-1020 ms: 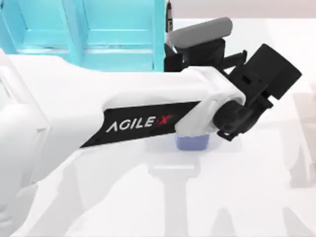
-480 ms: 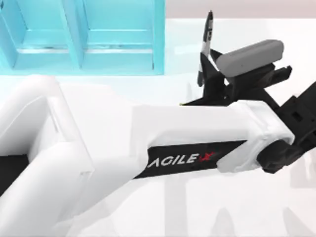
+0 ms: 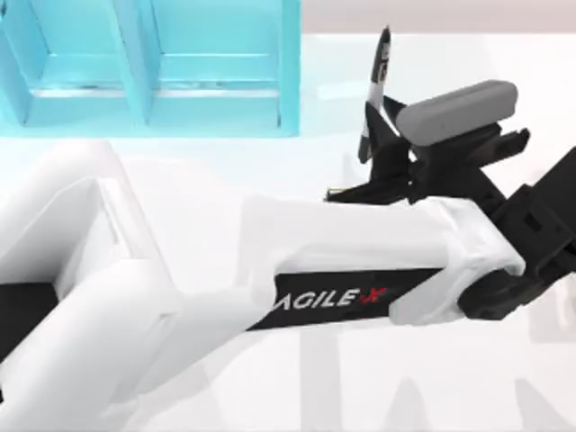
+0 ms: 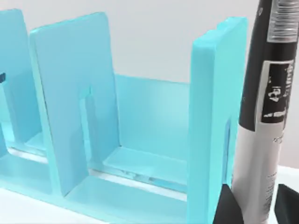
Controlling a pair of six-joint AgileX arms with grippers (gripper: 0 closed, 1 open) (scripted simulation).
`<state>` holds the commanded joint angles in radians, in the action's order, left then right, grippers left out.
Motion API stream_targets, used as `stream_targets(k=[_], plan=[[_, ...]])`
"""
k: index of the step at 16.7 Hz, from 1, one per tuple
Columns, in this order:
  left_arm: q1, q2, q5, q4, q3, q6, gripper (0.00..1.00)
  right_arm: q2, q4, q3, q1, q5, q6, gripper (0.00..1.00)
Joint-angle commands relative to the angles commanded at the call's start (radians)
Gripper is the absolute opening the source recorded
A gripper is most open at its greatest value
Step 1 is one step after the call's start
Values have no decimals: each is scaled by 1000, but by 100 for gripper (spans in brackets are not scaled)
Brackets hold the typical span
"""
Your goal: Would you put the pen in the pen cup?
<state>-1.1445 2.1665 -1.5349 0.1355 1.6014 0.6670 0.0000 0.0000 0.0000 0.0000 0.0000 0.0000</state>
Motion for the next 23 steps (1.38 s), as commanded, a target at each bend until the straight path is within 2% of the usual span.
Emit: stream_targets(k=[5, 11, 23], plan=[[1, -14, 5, -224, -55, -159, 0, 0, 0, 0, 0, 0, 0, 100], [4, -21, 3, -255, -61, -183, 0, 0, 0, 0, 0, 0, 0, 100], [4, -21, 3, -255, -61, -183, 90, 0, 0, 0, 0, 0, 0, 100]])
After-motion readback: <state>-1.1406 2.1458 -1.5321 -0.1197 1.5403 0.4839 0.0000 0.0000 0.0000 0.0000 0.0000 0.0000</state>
